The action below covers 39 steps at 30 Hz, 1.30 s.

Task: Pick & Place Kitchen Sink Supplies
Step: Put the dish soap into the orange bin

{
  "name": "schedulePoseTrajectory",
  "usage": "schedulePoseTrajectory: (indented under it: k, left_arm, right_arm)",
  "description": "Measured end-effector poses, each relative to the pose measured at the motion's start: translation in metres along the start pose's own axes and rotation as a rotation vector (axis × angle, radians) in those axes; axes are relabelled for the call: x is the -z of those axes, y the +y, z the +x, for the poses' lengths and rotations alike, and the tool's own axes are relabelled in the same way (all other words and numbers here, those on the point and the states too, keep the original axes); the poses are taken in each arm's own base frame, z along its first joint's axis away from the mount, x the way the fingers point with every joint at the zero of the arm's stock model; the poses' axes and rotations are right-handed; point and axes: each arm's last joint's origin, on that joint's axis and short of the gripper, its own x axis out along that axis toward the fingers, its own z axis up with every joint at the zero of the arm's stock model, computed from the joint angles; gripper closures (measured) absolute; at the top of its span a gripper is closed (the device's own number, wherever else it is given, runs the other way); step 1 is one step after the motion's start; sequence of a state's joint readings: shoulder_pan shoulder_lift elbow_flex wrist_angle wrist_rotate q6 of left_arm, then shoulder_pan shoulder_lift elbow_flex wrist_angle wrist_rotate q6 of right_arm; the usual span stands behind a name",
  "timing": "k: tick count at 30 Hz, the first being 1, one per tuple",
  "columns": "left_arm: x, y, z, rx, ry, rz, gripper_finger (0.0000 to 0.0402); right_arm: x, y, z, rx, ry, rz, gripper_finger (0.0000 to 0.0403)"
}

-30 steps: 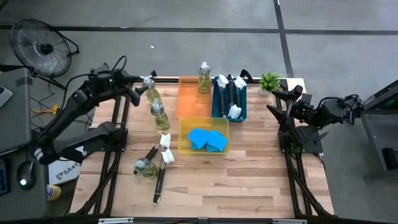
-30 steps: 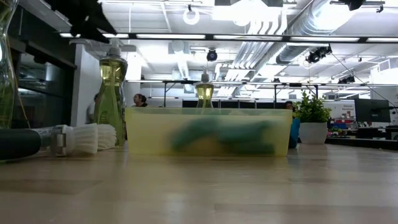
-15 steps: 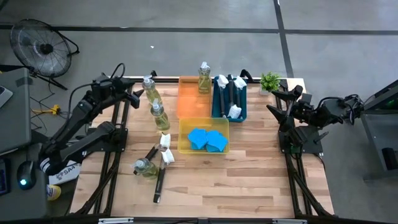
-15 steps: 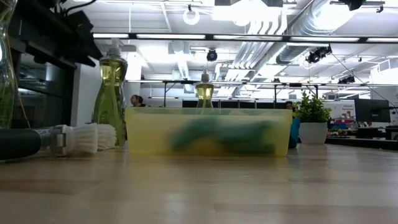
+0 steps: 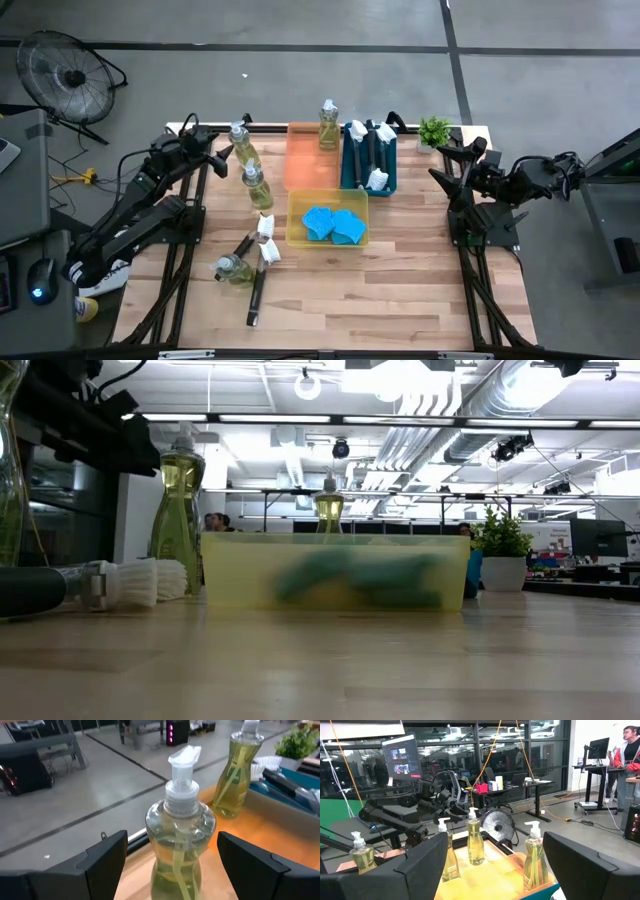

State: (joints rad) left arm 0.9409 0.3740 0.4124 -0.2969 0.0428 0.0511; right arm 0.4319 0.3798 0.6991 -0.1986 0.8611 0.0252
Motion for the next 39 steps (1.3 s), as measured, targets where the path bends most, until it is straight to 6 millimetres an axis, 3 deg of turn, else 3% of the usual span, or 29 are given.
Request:
schedulePoseTrajectory:
  k: [7,14,29,39]
  left_arm:
    - [0.017,-0.009,0.009,0.025,0.018,0.055,0.0096]
    - [0.02,-0.011,0.011,-0.087,-0.006,0.038,0.0096]
    - [0.027,-0.011,0.018,-0.101,-0.11,-0.082,0.0096]
    - [0.03,-0.012,0.019,-0.088,-0.103,-0.008,0.0096]
  right_arm:
    - [0.0,0.0,0.0,0.0,0.0,0.0,0.0082]
    - [0.0,0.0,0.0,0.0,0.0,0.0,0.0082]
    - [0.0,0.0,0.0,0.0,0.0,0.0,0.0082]
    - [0.0,0.0,0.0,0.0,0.0,0.0,0.0082]
